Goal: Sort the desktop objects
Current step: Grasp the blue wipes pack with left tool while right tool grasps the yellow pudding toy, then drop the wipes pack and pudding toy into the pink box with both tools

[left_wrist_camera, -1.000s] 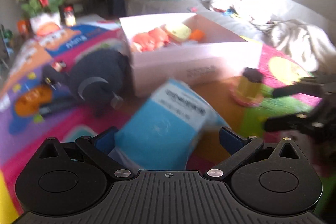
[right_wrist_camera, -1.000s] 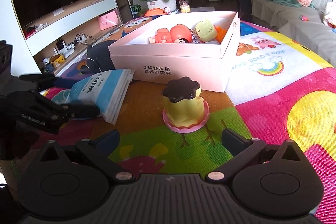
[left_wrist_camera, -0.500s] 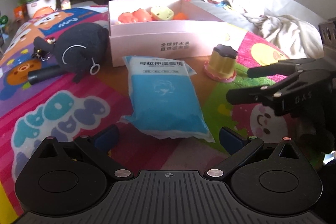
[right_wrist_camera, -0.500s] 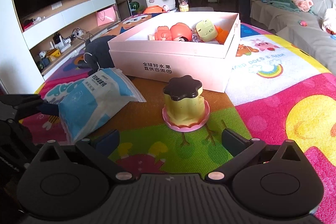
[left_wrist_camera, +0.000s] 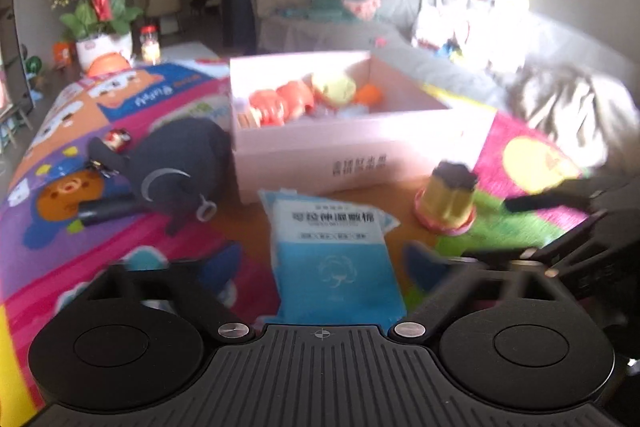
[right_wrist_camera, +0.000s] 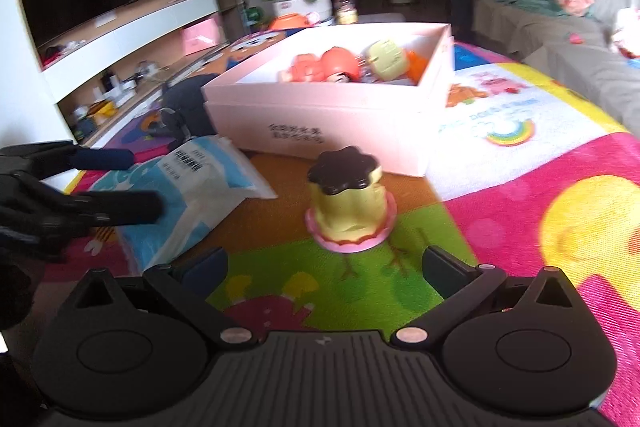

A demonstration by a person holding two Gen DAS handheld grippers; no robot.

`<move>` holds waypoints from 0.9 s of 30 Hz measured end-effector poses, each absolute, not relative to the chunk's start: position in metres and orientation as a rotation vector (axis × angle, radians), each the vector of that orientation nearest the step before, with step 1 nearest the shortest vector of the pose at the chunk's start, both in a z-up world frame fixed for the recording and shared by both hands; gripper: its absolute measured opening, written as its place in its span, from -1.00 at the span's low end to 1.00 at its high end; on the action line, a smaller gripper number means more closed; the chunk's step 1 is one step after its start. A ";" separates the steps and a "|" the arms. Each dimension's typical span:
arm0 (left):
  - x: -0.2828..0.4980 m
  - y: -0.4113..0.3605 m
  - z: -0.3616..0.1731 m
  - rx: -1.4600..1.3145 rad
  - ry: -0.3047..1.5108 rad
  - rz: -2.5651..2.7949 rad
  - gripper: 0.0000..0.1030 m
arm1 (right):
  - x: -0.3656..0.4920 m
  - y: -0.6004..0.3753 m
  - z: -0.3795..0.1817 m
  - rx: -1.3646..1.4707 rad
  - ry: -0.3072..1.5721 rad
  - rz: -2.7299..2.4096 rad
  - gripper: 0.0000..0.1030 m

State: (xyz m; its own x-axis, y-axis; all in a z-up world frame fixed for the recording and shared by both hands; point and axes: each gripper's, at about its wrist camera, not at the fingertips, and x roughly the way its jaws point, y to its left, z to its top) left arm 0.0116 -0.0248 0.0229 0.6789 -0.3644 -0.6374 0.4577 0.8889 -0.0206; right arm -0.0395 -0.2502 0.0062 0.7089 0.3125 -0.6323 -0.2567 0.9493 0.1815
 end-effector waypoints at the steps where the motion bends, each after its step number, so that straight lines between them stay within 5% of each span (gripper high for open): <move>1: 0.016 -0.029 0.018 0.157 0.698 -0.464 0.35 | -0.040 -0.250 0.008 0.078 0.702 0.292 1.00; 4: 0.019 -0.033 0.010 0.180 0.705 -0.434 0.18 | -0.037 -0.249 0.013 0.055 0.681 0.250 0.99; 10: -0.002 -0.021 0.013 0.195 0.706 -0.425 0.15 | -0.013 -0.230 0.015 -0.065 0.711 0.225 0.59; 12: -0.009 -0.016 0.015 0.193 0.707 -0.416 0.15 | -0.005 -0.223 0.013 -0.085 0.731 0.233 0.23; 14: -0.016 -0.011 0.019 0.188 0.702 -0.410 0.15 | -0.001 -0.219 0.013 -0.080 0.761 0.233 0.08; 21: -0.041 -0.001 0.050 0.179 0.598 -0.418 0.13 | -0.028 -0.229 0.047 -0.042 0.729 0.305 0.07; 27: -0.033 -0.022 0.105 0.266 0.323 -0.435 0.13 | -0.062 -0.264 0.129 0.047 0.479 0.303 0.07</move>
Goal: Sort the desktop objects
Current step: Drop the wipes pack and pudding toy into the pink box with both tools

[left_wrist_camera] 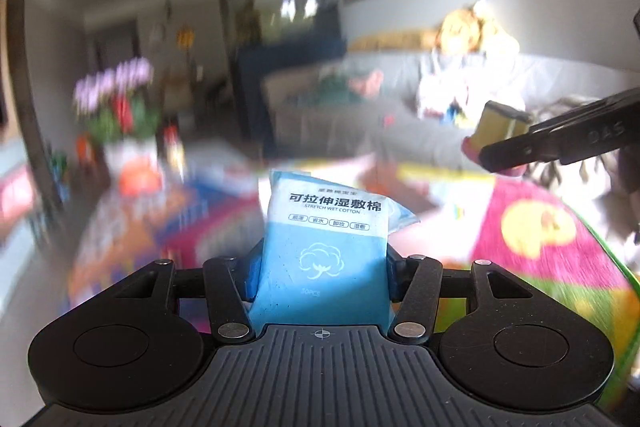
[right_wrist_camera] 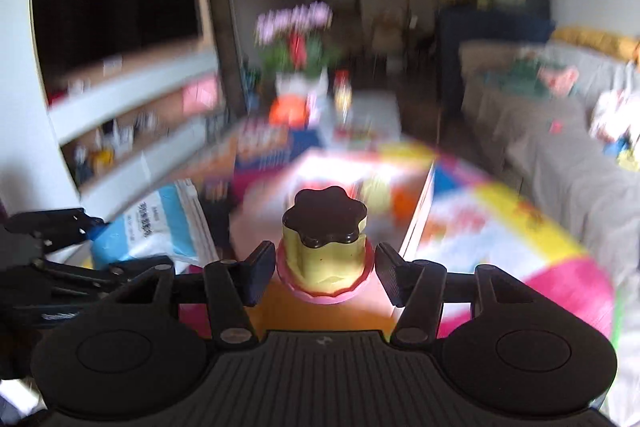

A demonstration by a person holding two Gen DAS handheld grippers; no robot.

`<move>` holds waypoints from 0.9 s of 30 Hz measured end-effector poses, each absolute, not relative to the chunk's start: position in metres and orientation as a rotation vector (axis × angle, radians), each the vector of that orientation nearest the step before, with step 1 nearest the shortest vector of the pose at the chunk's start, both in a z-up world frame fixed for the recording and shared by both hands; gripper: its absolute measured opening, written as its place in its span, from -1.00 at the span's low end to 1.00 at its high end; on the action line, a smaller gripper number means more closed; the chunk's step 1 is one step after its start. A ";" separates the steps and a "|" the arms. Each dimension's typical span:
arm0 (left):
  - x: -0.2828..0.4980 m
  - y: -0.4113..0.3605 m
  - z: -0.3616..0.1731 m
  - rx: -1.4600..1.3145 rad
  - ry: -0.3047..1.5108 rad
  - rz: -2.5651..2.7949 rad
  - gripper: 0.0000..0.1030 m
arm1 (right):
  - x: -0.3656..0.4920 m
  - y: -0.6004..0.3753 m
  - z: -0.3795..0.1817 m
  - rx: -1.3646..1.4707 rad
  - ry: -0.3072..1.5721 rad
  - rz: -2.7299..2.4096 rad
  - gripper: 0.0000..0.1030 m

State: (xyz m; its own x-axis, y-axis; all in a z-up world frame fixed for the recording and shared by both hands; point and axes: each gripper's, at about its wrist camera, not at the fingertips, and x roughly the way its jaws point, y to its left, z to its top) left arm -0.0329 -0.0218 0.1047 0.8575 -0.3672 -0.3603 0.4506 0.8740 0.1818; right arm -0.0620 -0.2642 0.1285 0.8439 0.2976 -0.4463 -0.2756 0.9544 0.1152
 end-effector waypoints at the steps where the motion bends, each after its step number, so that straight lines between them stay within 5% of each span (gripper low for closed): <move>1: -0.028 -0.029 0.108 0.298 0.295 -0.444 0.13 | -0.065 -0.268 0.136 0.040 0.443 0.285 0.07; 7: 0.017 -0.105 0.095 0.633 0.090 -0.513 0.16 | -0.060 -0.281 0.133 0.046 0.412 0.232 0.07; 12: 0.047 -0.127 0.053 0.815 0.129 -0.538 0.68 | -0.041 -0.291 0.110 0.082 0.476 0.199 0.07; 15: 0.053 -0.104 0.042 0.752 0.196 -0.454 0.85 | -0.033 -0.298 0.099 0.074 0.504 0.172 0.07; 27: 0.020 -0.002 0.037 0.239 0.447 -0.360 0.95 | 0.034 -0.270 0.095 0.114 0.564 0.243 0.09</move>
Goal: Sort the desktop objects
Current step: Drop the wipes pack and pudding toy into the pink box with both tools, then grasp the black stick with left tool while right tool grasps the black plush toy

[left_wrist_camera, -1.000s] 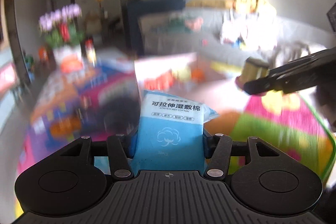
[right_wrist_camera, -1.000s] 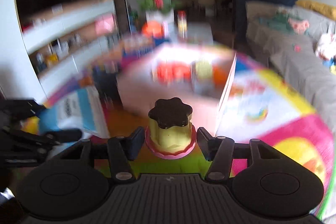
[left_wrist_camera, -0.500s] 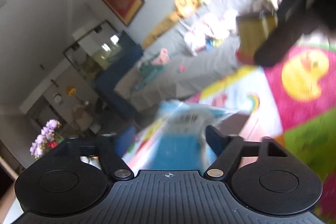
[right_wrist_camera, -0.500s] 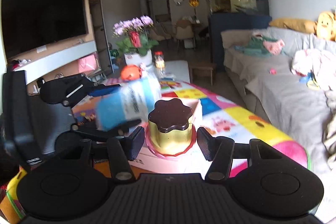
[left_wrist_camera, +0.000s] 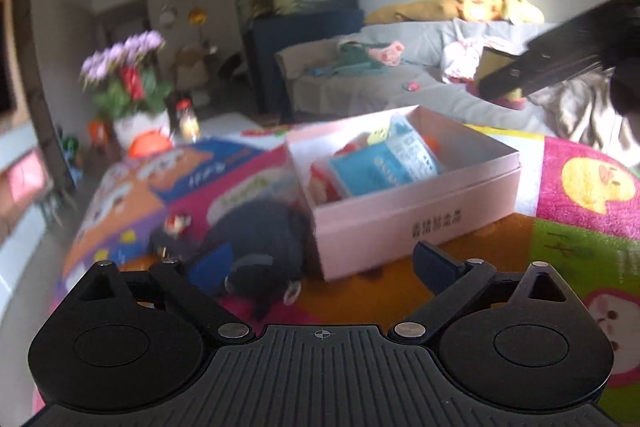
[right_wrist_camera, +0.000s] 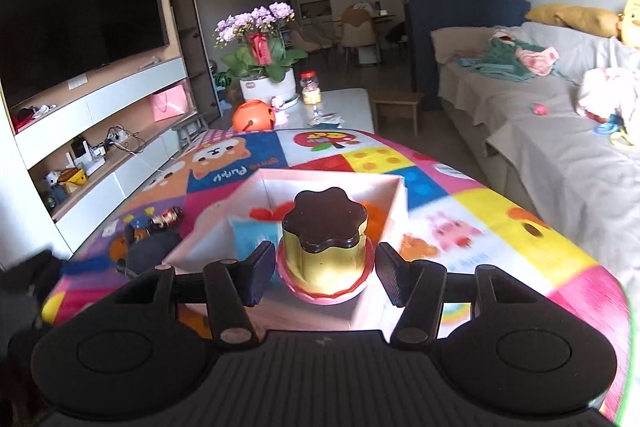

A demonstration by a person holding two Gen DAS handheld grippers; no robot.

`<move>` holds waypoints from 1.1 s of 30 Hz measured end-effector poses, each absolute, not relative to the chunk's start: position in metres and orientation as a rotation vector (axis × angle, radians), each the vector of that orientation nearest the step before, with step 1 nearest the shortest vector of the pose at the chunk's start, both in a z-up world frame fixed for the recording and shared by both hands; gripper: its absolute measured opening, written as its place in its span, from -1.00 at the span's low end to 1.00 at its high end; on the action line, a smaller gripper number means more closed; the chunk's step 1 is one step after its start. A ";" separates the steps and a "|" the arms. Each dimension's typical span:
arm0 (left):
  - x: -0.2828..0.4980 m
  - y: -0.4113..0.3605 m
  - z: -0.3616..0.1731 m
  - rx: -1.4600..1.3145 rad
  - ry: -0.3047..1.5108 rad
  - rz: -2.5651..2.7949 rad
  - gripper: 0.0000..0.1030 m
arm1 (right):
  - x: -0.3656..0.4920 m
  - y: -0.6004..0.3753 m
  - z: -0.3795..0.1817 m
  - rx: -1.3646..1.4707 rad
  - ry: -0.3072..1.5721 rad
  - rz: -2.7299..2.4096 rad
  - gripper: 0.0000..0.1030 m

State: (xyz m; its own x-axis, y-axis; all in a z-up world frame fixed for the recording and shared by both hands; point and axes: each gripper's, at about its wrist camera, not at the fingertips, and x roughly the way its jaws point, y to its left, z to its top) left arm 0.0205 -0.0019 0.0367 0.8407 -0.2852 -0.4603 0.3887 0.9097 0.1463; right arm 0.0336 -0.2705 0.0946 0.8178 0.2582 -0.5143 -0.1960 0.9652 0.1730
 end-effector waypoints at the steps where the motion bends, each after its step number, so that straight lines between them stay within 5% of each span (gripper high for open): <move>1: 0.021 0.003 0.036 0.222 0.460 -0.349 0.95 | 0.043 -0.267 0.095 0.124 0.580 0.237 0.11; 8: 0.012 0.044 0.018 0.112 0.538 -0.254 0.96 | 0.050 -0.221 0.095 0.034 0.589 0.287 0.20; 15: 0.010 0.087 0.016 -0.030 0.596 -0.116 0.98 | 0.050 -0.119 0.089 -0.271 0.531 0.477 0.72; 25: -0.015 0.094 0.015 -0.062 0.548 -0.177 1.00 | 0.100 -0.002 0.029 -0.595 0.570 0.493 0.73; 27: -0.017 0.096 0.015 -0.069 0.540 -0.187 1.00 | 0.103 -0.003 0.021 -0.604 0.608 0.504 0.52; 33: -0.016 0.099 0.015 -0.097 0.538 -0.191 1.00 | 0.053 -0.041 0.055 -0.469 0.592 0.627 0.46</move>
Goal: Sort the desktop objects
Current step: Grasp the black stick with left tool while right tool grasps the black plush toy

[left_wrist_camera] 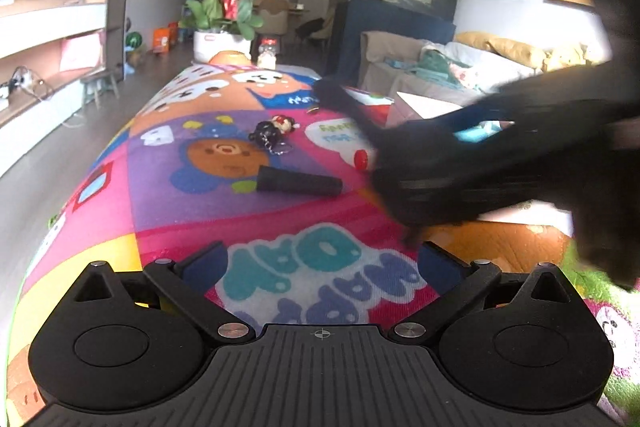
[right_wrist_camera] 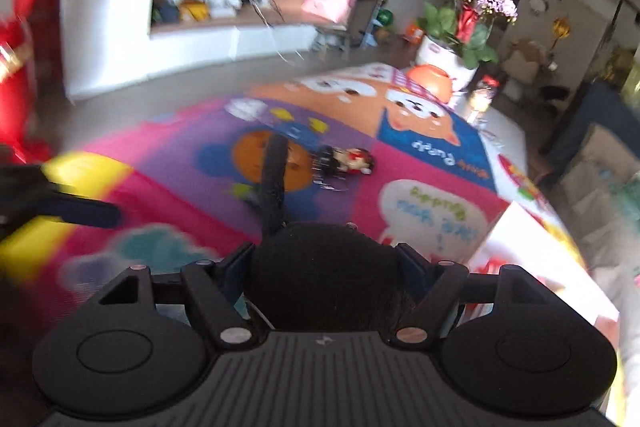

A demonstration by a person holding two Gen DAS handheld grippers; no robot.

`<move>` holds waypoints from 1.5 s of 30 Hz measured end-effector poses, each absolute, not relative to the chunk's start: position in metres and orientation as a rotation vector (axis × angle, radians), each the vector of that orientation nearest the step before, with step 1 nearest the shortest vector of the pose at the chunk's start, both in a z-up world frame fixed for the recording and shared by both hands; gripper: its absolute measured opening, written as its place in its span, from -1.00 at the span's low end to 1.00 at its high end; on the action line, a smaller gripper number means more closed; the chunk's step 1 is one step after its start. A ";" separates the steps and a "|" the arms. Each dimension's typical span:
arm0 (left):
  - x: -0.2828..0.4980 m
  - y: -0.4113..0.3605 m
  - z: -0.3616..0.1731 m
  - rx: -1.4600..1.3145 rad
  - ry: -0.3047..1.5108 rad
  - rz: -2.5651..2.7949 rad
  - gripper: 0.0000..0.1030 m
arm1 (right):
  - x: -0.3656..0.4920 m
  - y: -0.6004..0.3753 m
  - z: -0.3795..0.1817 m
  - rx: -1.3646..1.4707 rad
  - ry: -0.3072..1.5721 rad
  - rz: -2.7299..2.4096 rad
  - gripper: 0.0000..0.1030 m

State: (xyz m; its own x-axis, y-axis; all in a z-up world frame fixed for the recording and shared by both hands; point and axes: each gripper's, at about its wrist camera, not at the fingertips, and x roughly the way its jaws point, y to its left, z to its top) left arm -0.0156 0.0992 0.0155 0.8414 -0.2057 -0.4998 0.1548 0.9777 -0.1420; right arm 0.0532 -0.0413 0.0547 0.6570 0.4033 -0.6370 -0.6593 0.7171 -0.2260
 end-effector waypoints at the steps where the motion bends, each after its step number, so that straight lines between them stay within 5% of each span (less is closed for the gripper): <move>1: -0.016 0.099 0.015 -0.094 0.537 -0.193 1.00 | 0.042 -0.052 0.062 -0.435 0.587 0.641 0.46; 11: -0.011 0.085 0.014 -0.013 0.573 -0.149 1.00 | -0.022 -0.165 0.041 -0.223 0.560 0.480 0.50; 20: -0.008 0.067 0.011 0.061 0.631 -0.151 1.00 | -0.065 -0.234 0.023 -0.074 0.549 0.378 1.00; 38: 0.100 0.056 0.011 0.081 0.653 -0.004 0.99 | -0.055 -0.233 0.008 0.012 0.572 0.474 1.00; 41: 0.108 0.050 0.008 0.144 0.662 0.015 0.56 | -0.050 -0.235 0.005 0.035 0.602 0.479 1.00; 45: 0.097 0.049 0.007 0.131 0.660 -0.001 0.54 | -0.046 -0.234 0.002 0.046 0.630 0.486 1.00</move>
State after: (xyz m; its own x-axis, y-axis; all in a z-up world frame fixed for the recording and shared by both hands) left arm 0.0967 0.0488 0.0067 0.7905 0.0405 -0.6111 0.0425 0.9918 0.1208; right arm -0.0465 -0.2341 0.0024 0.7001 0.4494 -0.5548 -0.4221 0.8872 0.1860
